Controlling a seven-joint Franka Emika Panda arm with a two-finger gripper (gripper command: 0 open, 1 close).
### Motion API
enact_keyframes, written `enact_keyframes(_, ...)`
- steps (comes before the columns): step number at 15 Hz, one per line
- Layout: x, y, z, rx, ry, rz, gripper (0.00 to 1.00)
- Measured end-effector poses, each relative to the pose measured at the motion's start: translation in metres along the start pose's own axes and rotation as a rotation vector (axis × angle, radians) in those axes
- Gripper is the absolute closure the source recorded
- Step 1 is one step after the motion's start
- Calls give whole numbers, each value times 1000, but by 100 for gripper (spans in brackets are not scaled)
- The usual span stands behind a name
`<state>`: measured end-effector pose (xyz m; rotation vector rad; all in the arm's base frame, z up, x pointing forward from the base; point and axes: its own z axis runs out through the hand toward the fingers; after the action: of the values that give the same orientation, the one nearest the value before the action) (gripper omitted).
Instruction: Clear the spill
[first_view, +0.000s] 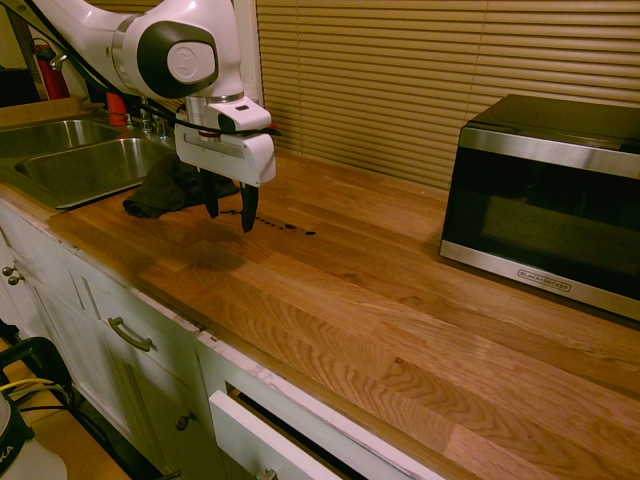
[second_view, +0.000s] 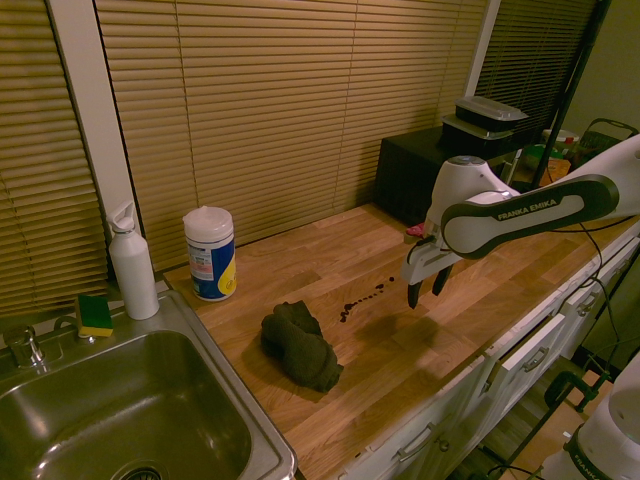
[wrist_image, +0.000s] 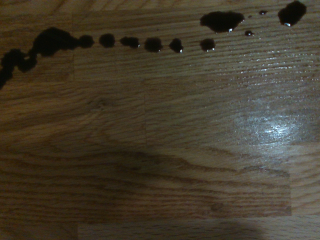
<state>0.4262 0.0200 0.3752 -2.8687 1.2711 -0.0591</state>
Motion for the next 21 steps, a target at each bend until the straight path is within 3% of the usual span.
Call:
enact_keyframes(6,-10,-28,-20,55,49,-41,0)
enact_keyframes(10,-39,-81,-47,107,77,-48,0)
enact_keyframes(21,-121,-224,-70,199,26,-130,0)
